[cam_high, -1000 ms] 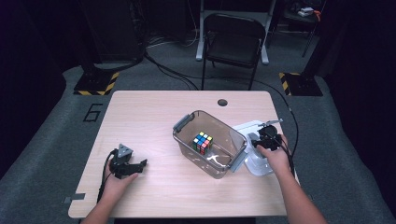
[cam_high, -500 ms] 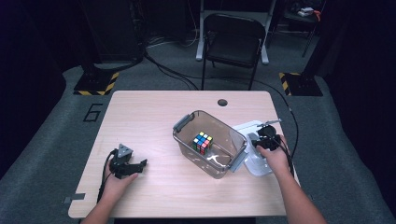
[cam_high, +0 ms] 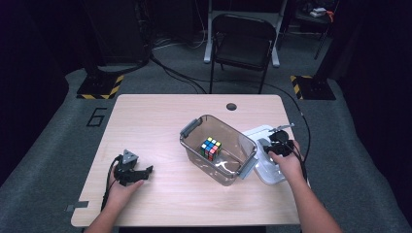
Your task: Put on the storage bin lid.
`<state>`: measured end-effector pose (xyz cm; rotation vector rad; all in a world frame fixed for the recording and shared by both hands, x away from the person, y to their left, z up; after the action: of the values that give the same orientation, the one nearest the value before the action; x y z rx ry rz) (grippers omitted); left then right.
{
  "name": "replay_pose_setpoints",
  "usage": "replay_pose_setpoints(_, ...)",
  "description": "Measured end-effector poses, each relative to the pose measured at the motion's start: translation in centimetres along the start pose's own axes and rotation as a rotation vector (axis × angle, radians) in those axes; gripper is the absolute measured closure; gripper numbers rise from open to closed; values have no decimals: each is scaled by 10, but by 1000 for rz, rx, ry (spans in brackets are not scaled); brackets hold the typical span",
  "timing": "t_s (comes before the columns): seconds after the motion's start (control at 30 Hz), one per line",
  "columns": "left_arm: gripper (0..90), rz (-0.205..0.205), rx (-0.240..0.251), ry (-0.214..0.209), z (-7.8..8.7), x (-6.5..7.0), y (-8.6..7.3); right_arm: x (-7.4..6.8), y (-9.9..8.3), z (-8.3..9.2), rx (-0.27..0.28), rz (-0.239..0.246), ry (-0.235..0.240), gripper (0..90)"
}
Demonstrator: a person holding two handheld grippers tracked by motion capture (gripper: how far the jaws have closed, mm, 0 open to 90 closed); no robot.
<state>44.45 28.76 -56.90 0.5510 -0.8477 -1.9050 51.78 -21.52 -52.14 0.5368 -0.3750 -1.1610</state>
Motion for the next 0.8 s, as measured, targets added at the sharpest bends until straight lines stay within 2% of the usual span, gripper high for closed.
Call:
replay_pose_setpoints(0.2,228,0,0,0,0,0,0,1,4,10,-2,0,-7,668)
replay_pose_setpoints(0.23,229,0,0,0,0,0,0,2,6,11,9,14,-11,668)
replay_pose_setpoints(0.37,228,0,0,0,0,0,0,2,9,18,8,14,-13,668)
replay_pose_setpoints(0.47,228,0,0,0,0,0,0,3,12,23,15,32,-12,668)
replay_pose_setpoints(0.8,228,0,0,0,0,0,0,6,24,43,22,43,-18,669)
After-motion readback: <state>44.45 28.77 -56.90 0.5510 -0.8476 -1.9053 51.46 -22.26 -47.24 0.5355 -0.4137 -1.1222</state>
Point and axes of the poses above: each handheld gripper's, and its own axes: z roughly backward along the jaws, y roughly out of its top, x roughly to its right, the point moved 6 cm from there along -z, roughly forward along the jaws, and after that the axes turned 2 degrees about -z, right-handed, at the moved point
